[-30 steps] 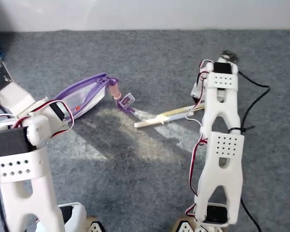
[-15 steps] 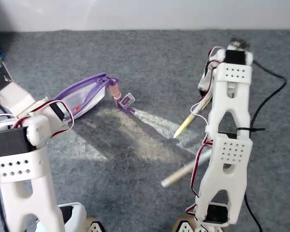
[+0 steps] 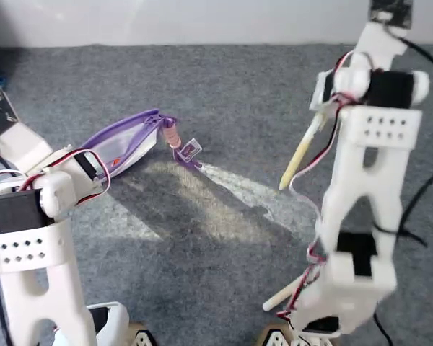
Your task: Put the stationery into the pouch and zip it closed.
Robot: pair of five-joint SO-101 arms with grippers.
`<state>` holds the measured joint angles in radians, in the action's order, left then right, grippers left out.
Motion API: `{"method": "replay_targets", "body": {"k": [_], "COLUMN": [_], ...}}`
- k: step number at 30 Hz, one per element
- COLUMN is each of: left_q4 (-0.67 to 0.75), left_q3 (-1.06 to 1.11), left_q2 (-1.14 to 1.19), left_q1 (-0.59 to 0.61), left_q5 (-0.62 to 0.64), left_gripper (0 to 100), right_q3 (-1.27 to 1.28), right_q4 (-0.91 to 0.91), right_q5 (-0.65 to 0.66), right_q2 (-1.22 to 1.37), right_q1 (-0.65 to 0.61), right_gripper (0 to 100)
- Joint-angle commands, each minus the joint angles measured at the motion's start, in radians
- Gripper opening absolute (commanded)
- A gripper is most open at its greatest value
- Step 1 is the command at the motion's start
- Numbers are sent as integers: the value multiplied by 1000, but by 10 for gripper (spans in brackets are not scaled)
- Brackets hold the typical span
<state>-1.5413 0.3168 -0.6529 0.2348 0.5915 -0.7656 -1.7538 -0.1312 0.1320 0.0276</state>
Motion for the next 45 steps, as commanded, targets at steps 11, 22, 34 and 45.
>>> {"method": "replay_targets", "body": {"k": [11,22,34,45], "left_q4": [28,23,23,25], "left_q3": [-15,-15,-15,-15], "left_q2": [-9,-9,-9,-9], "left_q1": [-2,-3,-3,-3], "left_q5": [9,11,11,11], "left_gripper": [13,13,13,13], "right_q3": [328,697,1056,925], "right_q4": [189,944,1554,1523], "right_q5": [-9,71,373,376], "right_q2": [-588,-717,-720,-731], "right_q1": [-375,-685,-857,-855], "right_gripper": [7,7,7,7]}}
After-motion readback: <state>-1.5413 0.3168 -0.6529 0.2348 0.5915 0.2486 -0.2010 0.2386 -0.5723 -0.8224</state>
